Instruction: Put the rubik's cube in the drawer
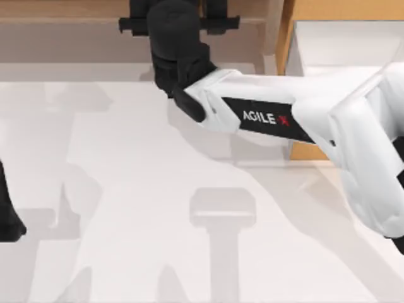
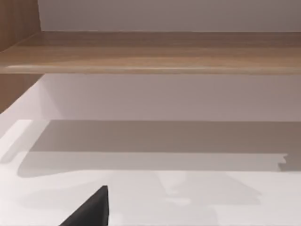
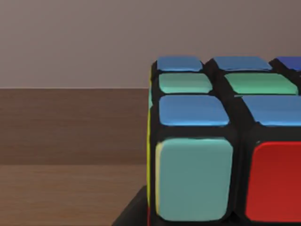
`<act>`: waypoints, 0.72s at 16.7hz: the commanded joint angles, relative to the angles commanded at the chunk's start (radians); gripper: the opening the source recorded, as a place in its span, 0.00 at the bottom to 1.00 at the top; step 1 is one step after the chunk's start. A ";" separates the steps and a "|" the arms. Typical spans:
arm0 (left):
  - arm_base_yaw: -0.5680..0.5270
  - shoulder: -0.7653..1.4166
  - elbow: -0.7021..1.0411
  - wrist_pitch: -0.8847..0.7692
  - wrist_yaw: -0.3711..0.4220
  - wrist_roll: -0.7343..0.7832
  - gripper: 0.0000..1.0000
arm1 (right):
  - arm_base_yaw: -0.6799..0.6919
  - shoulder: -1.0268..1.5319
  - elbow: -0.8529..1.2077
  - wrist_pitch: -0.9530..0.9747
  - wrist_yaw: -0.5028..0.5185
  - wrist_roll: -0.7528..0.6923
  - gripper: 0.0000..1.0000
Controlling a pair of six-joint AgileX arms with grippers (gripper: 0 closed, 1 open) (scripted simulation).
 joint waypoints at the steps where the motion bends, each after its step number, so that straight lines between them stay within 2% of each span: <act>1: 0.000 0.000 0.000 0.000 0.000 0.000 1.00 | 0.000 0.000 0.000 0.000 0.000 0.000 0.10; 2: 0.000 0.000 0.000 0.000 0.000 0.000 1.00 | 0.000 0.000 0.000 0.000 0.000 0.000 0.02; 3: 0.000 0.000 0.000 0.000 0.000 0.000 1.00 | 0.000 0.000 0.000 0.000 0.000 0.000 0.00; 12: 0.000 0.000 0.000 0.000 0.000 0.000 1.00 | 0.005 -0.006 -0.003 -0.001 0.000 0.002 0.00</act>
